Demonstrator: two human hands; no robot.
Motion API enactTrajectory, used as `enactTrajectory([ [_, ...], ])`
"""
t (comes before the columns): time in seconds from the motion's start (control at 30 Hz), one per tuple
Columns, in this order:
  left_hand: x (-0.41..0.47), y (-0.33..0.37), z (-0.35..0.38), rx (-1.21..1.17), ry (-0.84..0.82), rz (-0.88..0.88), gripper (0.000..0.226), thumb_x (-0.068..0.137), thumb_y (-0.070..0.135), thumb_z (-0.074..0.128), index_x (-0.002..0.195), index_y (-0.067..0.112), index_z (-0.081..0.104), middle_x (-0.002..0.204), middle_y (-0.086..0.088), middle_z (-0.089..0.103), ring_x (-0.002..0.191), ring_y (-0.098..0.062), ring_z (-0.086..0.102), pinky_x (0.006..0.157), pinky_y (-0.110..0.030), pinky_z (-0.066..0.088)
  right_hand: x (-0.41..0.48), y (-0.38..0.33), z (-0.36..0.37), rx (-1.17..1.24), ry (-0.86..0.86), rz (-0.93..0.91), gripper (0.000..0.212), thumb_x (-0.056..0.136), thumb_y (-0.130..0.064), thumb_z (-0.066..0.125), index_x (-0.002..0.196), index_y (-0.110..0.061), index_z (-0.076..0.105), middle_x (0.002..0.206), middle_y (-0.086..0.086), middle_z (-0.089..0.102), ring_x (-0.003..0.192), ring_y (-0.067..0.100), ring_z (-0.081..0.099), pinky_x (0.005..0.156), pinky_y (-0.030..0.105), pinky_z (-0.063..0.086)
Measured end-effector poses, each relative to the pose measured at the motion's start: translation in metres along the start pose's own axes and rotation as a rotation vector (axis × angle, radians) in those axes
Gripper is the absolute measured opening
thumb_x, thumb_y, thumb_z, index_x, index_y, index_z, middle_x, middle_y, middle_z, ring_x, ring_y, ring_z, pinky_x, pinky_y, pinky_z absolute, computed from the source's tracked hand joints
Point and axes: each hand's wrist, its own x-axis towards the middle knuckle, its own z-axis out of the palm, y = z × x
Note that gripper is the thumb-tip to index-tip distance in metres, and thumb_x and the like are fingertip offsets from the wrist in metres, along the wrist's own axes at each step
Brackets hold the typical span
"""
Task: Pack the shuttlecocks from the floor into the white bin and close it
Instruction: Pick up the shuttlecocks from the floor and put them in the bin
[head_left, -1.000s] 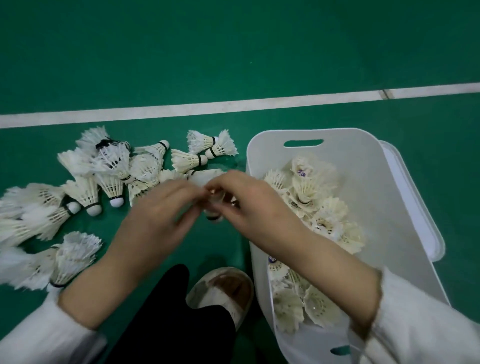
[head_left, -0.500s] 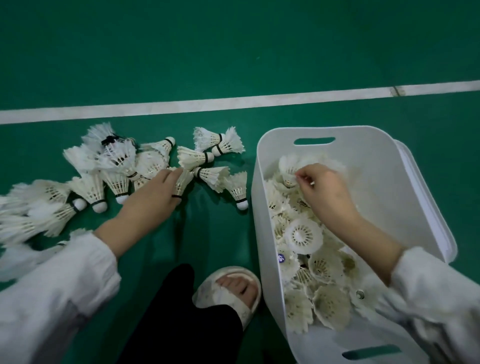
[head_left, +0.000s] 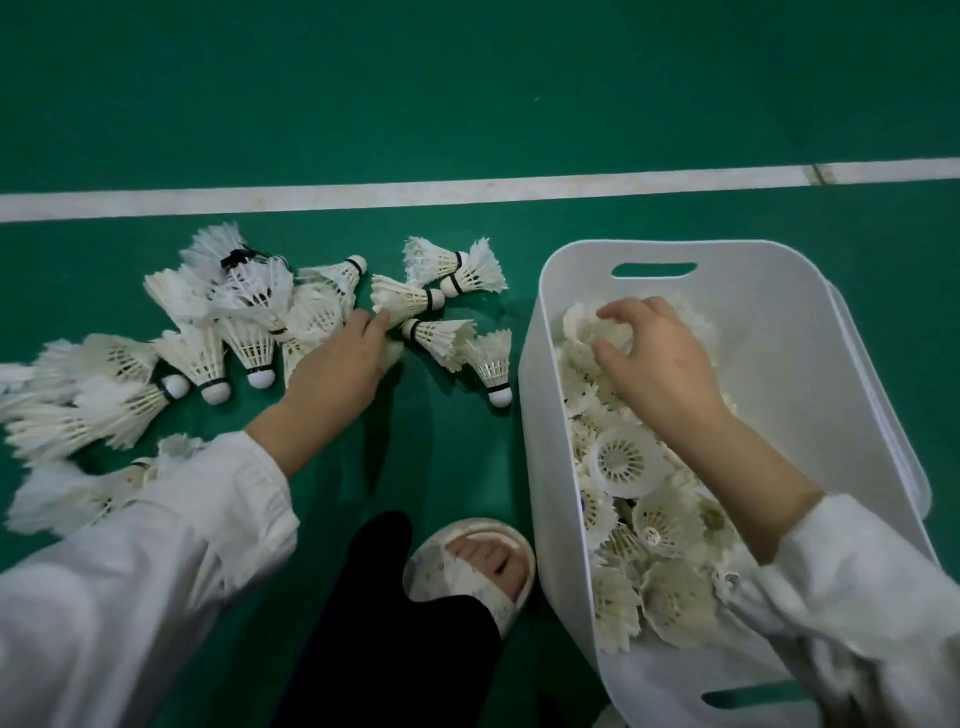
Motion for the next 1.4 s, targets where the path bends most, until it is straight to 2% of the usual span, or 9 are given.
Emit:
enactTrajectory([
  [0.13,-0.013,0.004,-0.005,-0.083,0.012,0.026,0.016,0.086,0.016,0.056,0.096,0.003,0.055,0.098,-0.013,0.05,0.084,-0.033,0.055,0.068,-0.046,0.047,-0.035,-0.056,-0.019,0.167,0.015,-0.189,0.021,0.092,-0.023,0.05,0.11,-0.02,0.059,0.113,-0.005,0.051,0.077,0.011,0.054,0.073,0.027,0.042],
  [0.3,-0.056,0.001,-0.012,-0.257,0.112,0.027,0.017,0.088,0.023,0.054,0.091,0.008,0.06,0.091,-0.013,0.061,0.088,-0.032,0.057,0.069,-0.04,0.044,-0.071,-0.123,0.01,0.177,-0.072,-0.508,0.026,0.084,-0.006,0.051,0.106,-0.01,0.062,0.11,0.007,0.056,0.094,0.028,0.058,0.074,0.039,0.051],
  [0.47,-0.104,-0.007,-0.02,-0.433,0.171,0.123,0.017,0.083,0.026,0.059,0.084,0.01,0.063,0.082,-0.006,0.064,0.078,-0.023,0.059,0.067,-0.032,0.041,-0.074,-0.136,0.074,0.109,-0.405,-0.39,0.037,0.086,-0.007,0.05,0.122,-0.015,0.046,0.125,0.004,0.043,0.103,0.032,0.055,0.08,0.04,0.044],
  [0.73,-0.072,-0.029,-0.028,-0.555,0.299,0.117,0.023,0.091,0.023,0.052,0.109,0.008,0.056,0.106,-0.006,0.059,0.099,-0.018,0.053,0.085,-0.031,0.045,-0.057,-0.143,0.1,0.166,-0.217,-0.242,0.005,0.087,-0.009,0.051,0.091,-0.006,0.053,0.097,0.009,0.048,0.09,0.031,0.052,0.071,0.036,0.035],
  [0.93,-0.013,-0.043,-0.024,-0.068,0.22,-0.016,0.042,0.089,0.016,0.055,0.129,0.011,0.044,0.126,-0.006,0.049,0.118,-0.023,0.037,0.09,-0.034,0.041,-0.049,-0.124,0.125,0.002,-0.249,-0.188,0.013,0.088,-0.006,0.049,0.091,-0.001,0.061,0.097,0.014,0.059,0.089,0.033,0.057,0.064,0.031,0.034],
  [1.03,-0.004,-0.047,-0.017,0.126,0.201,0.0,0.031,0.087,0.007,0.053,0.118,0.009,0.052,0.113,-0.008,0.058,0.109,-0.024,0.042,0.079,-0.034,0.042,-0.049,-0.117,0.137,-0.054,-0.293,-0.19,0.015,0.088,-0.004,0.049,0.095,-0.004,0.063,0.1,0.013,0.06,0.091,0.032,0.057,0.064,0.031,0.036],
  [1.13,-0.007,-0.045,-0.023,-0.077,0.25,-0.068,0.01,0.09,0.016,0.052,0.097,0.011,0.058,0.094,-0.004,0.061,0.094,-0.021,0.049,0.073,-0.034,0.048,-0.048,-0.112,0.14,-0.044,-0.289,-0.151,0.017,0.086,-0.006,0.05,0.096,-0.006,0.063,0.098,0.012,0.062,0.09,0.033,0.058,0.067,0.033,0.042],
  [1.27,-0.042,-0.049,-0.053,-0.451,0.313,-0.149,0.02,0.089,0.027,0.057,0.079,0.01,0.054,0.08,-0.002,0.056,0.077,-0.016,0.049,0.064,-0.026,0.044,-0.05,-0.107,0.137,-0.054,-0.281,-0.135,0.016,0.086,-0.005,0.049,0.096,-0.008,0.063,0.099,0.009,0.063,0.088,0.032,0.059,0.065,0.031,0.039],
  [1.4,-0.089,-0.062,-0.064,-0.598,0.303,-0.251,0.018,0.086,0.024,0.063,0.084,0.016,0.046,0.084,0.0,0.058,0.068,-0.012,0.063,0.054,-0.022,0.043,-0.055,-0.109,0.13,0.016,-0.279,-0.142,0.021,0.087,0.0,0.045,0.099,-0.004,0.061,0.106,0.011,0.057,0.091,0.034,0.056,0.07,0.034,0.04],
])
